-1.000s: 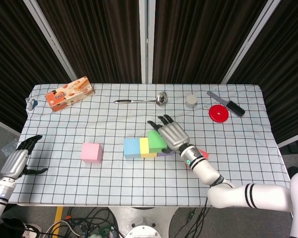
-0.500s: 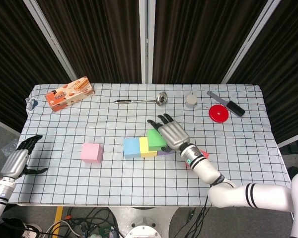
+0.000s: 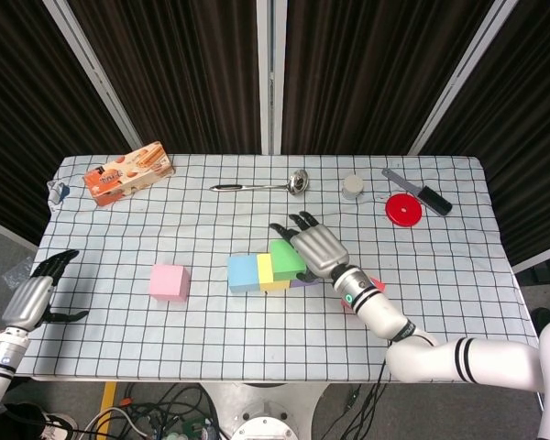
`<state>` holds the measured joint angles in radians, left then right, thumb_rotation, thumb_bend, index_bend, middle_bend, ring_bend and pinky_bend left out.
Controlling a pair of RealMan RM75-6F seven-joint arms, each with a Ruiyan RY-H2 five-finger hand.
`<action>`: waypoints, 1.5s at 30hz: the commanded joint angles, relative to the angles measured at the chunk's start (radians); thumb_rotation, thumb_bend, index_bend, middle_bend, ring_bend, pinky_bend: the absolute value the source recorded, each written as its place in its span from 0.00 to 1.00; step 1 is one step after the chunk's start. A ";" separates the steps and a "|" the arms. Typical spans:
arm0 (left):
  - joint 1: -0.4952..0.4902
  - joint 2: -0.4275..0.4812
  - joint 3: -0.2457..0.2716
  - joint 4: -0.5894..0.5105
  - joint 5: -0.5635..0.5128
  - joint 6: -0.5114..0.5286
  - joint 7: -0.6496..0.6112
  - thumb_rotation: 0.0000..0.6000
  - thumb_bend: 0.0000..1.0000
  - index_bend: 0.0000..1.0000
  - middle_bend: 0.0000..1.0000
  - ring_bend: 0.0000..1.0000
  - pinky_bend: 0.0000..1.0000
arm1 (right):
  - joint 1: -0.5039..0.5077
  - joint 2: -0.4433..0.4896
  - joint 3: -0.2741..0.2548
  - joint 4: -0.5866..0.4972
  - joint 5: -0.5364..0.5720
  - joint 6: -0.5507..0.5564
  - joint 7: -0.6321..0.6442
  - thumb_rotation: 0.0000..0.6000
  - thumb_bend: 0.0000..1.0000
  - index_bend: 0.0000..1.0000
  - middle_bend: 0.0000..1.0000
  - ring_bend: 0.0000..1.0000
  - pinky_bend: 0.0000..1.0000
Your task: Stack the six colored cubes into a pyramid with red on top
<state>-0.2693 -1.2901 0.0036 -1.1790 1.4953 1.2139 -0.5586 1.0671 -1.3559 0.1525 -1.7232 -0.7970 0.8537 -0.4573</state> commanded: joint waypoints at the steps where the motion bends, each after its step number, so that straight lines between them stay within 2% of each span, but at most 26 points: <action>1: 0.000 0.000 0.001 0.002 0.000 -0.002 -0.002 1.00 0.00 0.04 0.02 0.00 0.07 | 0.001 -0.001 -0.001 0.004 -0.003 -0.004 0.003 1.00 0.27 0.00 0.31 0.00 0.00; 14: -0.002 -0.002 0.001 0.008 0.001 -0.004 -0.005 1.00 0.00 0.04 0.02 0.00 0.07 | 0.002 -0.007 -0.010 0.026 -0.010 -0.027 0.015 1.00 0.25 0.00 0.30 0.00 0.00; 16: -0.002 -0.002 0.002 0.009 0.001 -0.004 -0.006 1.00 0.00 0.04 0.02 0.00 0.07 | 0.003 -0.006 -0.014 0.028 -0.011 -0.034 0.016 1.00 0.22 0.00 0.27 0.00 0.00; 22: -0.002 -0.003 0.000 0.009 0.000 -0.002 -0.004 1.00 0.00 0.04 0.03 0.00 0.07 | 0.006 0.004 -0.013 0.026 -0.017 -0.054 0.031 1.00 0.09 0.00 0.05 0.00 0.00; 25: -0.002 -0.004 -0.001 0.008 0.000 0.000 -0.003 1.00 0.00 0.04 0.02 0.00 0.07 | 0.004 0.007 -0.010 0.024 -0.026 -0.060 0.045 1.00 0.06 0.00 0.01 0.00 0.00; 34: -0.005 0.008 -0.009 -0.054 0.009 0.018 0.004 1.00 0.00 0.04 0.02 0.00 0.07 | -0.023 0.051 -0.003 -0.021 -0.083 -0.041 0.089 1.00 0.03 0.00 0.00 0.00 0.00; 40: -0.034 0.014 -0.002 -0.154 0.050 0.012 0.057 1.00 0.00 0.04 0.03 0.00 0.07 | -0.091 0.134 0.023 -0.060 -0.169 0.025 0.178 1.00 0.03 0.00 0.00 0.00 0.00; 45: -0.064 -0.007 0.007 -0.223 0.058 -0.035 0.127 1.00 0.00 0.04 0.04 0.00 0.07 | -0.155 0.208 0.044 -0.074 -0.245 0.075 0.276 1.00 0.03 0.00 0.00 0.00 0.00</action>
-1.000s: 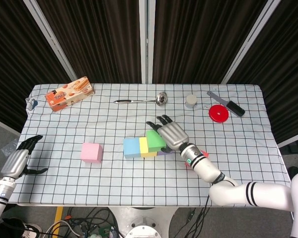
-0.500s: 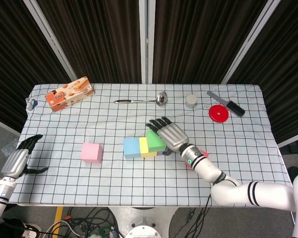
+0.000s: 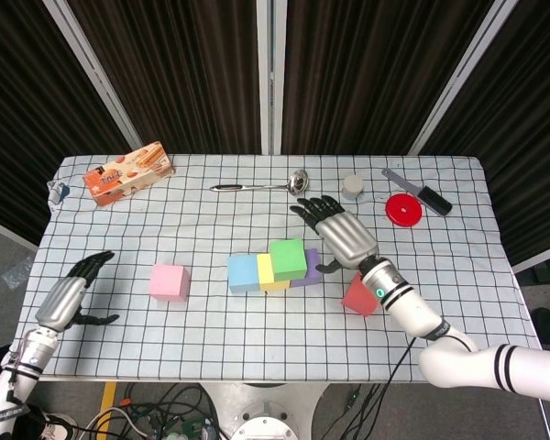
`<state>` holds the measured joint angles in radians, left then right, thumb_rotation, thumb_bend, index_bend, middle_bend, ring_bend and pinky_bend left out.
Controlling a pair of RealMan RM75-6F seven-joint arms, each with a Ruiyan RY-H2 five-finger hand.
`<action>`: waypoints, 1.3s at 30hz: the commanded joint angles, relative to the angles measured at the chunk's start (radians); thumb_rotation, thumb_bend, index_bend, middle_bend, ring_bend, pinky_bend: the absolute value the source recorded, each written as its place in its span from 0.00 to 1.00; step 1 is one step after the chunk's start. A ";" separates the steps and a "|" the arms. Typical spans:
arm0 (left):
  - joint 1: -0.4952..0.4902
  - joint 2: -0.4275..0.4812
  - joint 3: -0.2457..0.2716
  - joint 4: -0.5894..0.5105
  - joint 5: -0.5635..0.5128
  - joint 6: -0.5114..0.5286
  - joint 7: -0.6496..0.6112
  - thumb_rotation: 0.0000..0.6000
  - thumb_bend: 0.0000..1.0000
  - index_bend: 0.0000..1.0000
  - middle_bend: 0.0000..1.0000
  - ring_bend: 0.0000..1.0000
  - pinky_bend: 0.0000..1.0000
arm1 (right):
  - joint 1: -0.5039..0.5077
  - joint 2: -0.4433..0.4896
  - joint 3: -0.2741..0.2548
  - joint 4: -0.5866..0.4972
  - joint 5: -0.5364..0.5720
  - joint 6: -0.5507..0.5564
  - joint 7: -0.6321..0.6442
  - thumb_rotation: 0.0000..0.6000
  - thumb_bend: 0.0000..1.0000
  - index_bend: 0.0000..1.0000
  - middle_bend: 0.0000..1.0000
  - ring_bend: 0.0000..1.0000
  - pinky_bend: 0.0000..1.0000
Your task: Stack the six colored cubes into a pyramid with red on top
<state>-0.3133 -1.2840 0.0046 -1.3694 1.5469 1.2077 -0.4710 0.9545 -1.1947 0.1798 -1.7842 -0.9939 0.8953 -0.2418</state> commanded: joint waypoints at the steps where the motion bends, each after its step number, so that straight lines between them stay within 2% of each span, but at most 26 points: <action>1: -0.026 -0.018 0.007 -0.042 0.005 -0.040 0.052 1.00 0.00 0.04 0.04 0.00 0.07 | -0.055 0.061 0.020 -0.015 -0.064 0.041 0.082 1.00 0.03 0.00 0.00 0.00 0.00; 5: -0.043 -0.041 0.004 -0.077 -0.010 -0.068 0.106 1.00 0.00 0.04 0.04 0.00 0.07 | -0.109 0.110 0.023 -0.008 -0.127 0.065 0.174 1.00 0.03 0.00 0.00 0.00 0.00; 11: -0.063 -0.074 -0.029 -0.069 -0.047 -0.077 0.179 1.00 0.00 0.04 0.04 0.00 0.07 | -0.165 0.143 0.021 0.022 -0.191 0.080 0.284 1.00 0.03 0.00 0.00 0.00 0.00; 18: -0.103 -0.114 -0.052 -0.024 -0.075 -0.125 0.181 1.00 0.00 0.04 0.06 0.00 0.07 | -0.209 0.164 0.022 0.048 -0.242 0.095 0.362 1.00 0.03 0.00 0.00 0.00 0.00; 25: -0.137 -0.146 -0.059 0.025 -0.081 -0.161 0.161 1.00 0.04 0.04 0.15 0.00 0.08 | -0.231 0.171 0.028 0.068 -0.258 0.093 0.402 1.00 0.03 0.00 0.00 0.00 0.00; 31: -0.129 -0.177 -0.083 0.051 -0.102 -0.110 0.191 1.00 0.12 0.08 0.34 0.02 0.10 | -0.244 0.167 0.038 0.085 -0.264 0.096 0.427 1.00 0.04 0.00 0.00 0.00 0.00; 39: -0.121 -0.171 -0.107 -0.002 -0.142 -0.087 0.223 1.00 0.17 0.11 0.46 0.10 0.10 | -0.265 0.166 0.043 0.103 -0.277 0.099 0.458 1.00 0.04 0.00 0.00 0.00 0.00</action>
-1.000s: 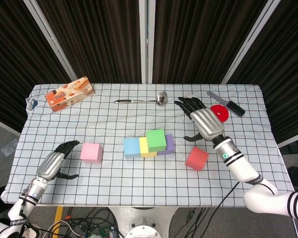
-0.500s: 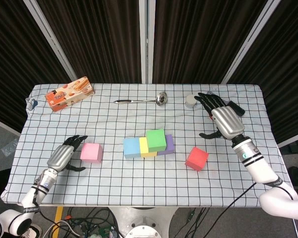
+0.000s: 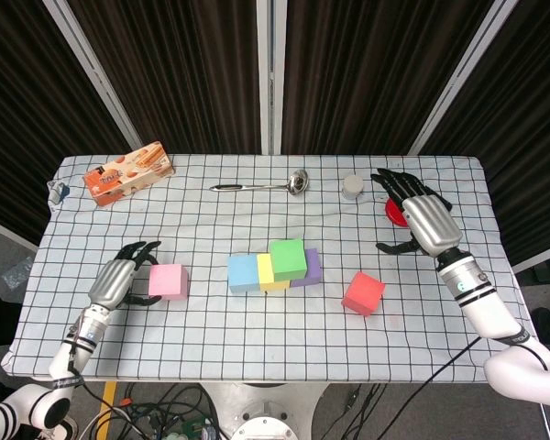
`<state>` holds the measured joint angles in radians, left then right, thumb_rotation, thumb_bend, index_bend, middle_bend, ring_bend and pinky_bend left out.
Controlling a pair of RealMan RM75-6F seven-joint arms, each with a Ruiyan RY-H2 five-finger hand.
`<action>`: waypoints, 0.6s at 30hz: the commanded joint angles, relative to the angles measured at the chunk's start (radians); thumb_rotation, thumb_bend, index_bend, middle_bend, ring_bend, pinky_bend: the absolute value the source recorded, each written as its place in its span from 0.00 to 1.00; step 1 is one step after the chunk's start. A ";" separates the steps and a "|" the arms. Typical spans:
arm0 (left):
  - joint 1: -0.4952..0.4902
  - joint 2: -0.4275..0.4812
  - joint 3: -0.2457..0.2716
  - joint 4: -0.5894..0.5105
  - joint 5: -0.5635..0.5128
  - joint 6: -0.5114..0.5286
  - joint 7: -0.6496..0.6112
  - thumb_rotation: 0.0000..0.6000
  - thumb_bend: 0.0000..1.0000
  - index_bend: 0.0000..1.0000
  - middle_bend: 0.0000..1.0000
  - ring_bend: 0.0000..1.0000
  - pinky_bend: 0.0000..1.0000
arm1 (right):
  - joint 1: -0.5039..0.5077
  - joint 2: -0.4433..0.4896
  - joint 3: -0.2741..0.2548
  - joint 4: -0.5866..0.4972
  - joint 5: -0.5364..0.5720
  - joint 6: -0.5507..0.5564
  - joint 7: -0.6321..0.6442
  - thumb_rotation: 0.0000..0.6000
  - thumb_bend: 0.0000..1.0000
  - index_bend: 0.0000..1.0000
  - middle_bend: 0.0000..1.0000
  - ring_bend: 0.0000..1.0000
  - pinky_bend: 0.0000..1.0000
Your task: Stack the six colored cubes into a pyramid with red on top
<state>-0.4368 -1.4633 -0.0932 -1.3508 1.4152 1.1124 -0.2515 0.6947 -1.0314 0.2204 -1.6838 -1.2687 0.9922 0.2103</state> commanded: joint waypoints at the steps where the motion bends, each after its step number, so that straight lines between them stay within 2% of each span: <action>1: 0.004 0.014 -0.014 -0.032 -0.015 0.012 0.005 1.00 0.17 0.11 0.46 0.11 0.10 | -0.008 0.005 0.003 0.004 -0.004 0.004 0.011 1.00 0.04 0.00 0.00 0.00 0.00; 9: -0.003 0.097 -0.067 -0.197 -0.069 0.031 0.085 1.00 0.17 0.11 0.48 0.11 0.10 | -0.037 0.026 0.020 0.005 -0.008 0.035 0.037 1.00 0.06 0.00 0.00 0.00 0.00; 18: -0.064 0.167 -0.145 -0.455 -0.303 -0.011 0.391 1.00 0.18 0.11 0.52 0.15 0.10 | -0.073 0.040 0.024 0.010 -0.014 0.056 0.070 1.00 0.07 0.00 0.00 0.00 0.00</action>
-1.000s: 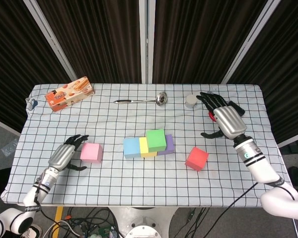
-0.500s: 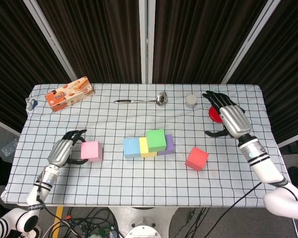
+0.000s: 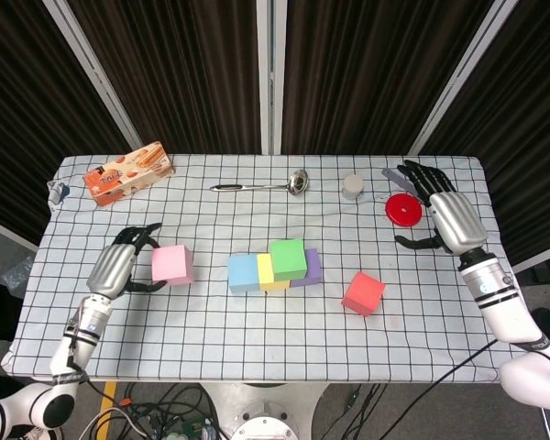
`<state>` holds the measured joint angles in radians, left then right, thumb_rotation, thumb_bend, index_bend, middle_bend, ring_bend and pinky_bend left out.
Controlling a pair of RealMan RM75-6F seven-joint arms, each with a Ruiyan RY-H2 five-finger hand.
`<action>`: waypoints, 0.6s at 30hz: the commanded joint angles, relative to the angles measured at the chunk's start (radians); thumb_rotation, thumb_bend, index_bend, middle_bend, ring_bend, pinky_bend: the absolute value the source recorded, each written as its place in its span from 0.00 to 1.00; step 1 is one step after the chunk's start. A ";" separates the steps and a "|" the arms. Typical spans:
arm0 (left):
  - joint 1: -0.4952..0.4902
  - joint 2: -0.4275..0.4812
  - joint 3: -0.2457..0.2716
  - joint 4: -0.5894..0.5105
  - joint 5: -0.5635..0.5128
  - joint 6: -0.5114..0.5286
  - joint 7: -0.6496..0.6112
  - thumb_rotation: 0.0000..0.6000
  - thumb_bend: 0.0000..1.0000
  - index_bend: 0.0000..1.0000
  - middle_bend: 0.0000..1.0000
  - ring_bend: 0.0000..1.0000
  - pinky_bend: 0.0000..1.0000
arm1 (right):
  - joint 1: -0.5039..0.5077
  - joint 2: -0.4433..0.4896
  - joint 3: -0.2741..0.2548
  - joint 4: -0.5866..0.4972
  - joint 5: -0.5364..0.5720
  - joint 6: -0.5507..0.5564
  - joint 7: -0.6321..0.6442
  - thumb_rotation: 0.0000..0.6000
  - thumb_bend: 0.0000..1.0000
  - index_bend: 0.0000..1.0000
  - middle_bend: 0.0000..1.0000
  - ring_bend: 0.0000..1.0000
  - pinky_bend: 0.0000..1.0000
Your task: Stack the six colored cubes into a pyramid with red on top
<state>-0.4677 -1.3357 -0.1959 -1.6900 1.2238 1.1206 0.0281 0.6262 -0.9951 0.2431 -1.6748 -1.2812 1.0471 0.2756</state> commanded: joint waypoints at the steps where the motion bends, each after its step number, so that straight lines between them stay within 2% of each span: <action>1: -0.041 0.048 -0.049 -0.145 -0.141 -0.024 0.138 1.00 0.18 0.11 0.52 0.15 0.10 | -0.006 0.006 0.002 0.001 -0.003 0.003 0.007 1.00 0.07 0.00 0.00 0.00 0.00; 7: -0.116 0.082 -0.071 -0.278 -0.283 -0.047 0.299 1.00 0.18 0.11 0.53 0.16 0.10 | -0.024 0.017 0.007 -0.003 -0.015 0.018 0.022 1.00 0.07 0.00 0.00 0.00 0.00; 18: -0.196 0.017 -0.081 -0.322 -0.407 0.017 0.411 1.00 0.18 0.11 0.55 0.18 0.10 | -0.052 0.032 0.008 -0.003 -0.024 0.031 0.042 1.00 0.07 0.00 0.00 0.00 0.00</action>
<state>-0.6578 -1.3135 -0.2765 -2.0073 0.8215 1.1334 0.4349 0.5746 -0.9632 0.2506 -1.6777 -1.3055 1.0782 0.3174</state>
